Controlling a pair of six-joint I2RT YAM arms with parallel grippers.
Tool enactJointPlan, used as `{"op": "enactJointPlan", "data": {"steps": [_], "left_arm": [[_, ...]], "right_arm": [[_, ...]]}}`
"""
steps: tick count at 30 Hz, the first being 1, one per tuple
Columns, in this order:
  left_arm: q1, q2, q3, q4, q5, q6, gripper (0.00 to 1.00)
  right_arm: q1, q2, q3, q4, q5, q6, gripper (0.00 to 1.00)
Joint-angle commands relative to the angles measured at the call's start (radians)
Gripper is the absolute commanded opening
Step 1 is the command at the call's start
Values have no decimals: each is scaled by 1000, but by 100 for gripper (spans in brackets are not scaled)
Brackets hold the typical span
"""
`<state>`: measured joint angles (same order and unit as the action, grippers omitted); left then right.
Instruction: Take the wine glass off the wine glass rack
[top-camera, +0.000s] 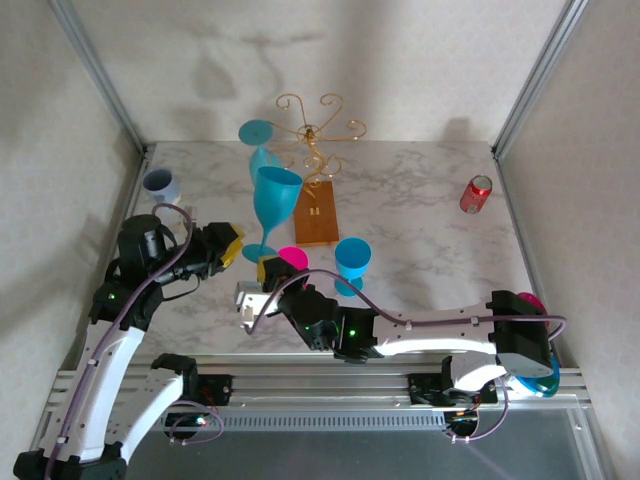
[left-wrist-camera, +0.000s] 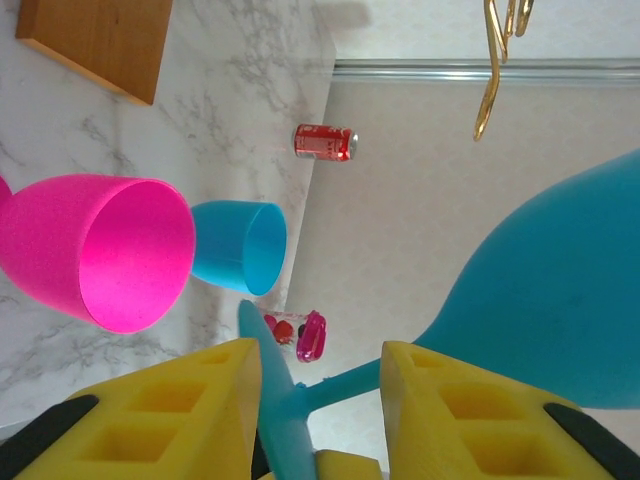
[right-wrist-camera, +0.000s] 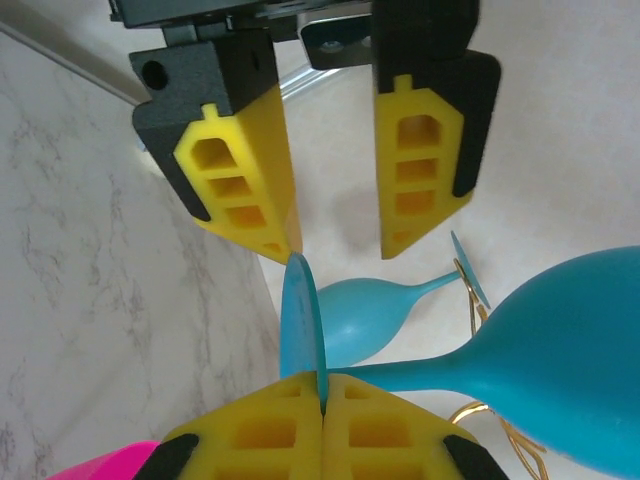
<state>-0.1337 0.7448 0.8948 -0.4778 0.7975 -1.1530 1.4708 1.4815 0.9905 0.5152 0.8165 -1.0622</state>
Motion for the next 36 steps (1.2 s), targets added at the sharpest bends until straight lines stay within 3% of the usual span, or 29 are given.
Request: {"op": "enactJointPlan", "data": {"steps": [1, 6, 26, 36], "left_arm": [[10, -15, -14, 23, 31, -13, 36], [10, -34, -42, 10, 33, -16, 36], [12, 3, -20, -65, -6, 73, 35], [13, 1, -9, -18, 11, 29, 35]], "right_arm": [[13, 29, 0, 74, 30, -42, 0], [13, 67, -2, 159, 48, -96, 0], [-6, 15, -38, 200, 58, -119, 0], [-8, 31, -25, 176, 47, -107, 0]]}}
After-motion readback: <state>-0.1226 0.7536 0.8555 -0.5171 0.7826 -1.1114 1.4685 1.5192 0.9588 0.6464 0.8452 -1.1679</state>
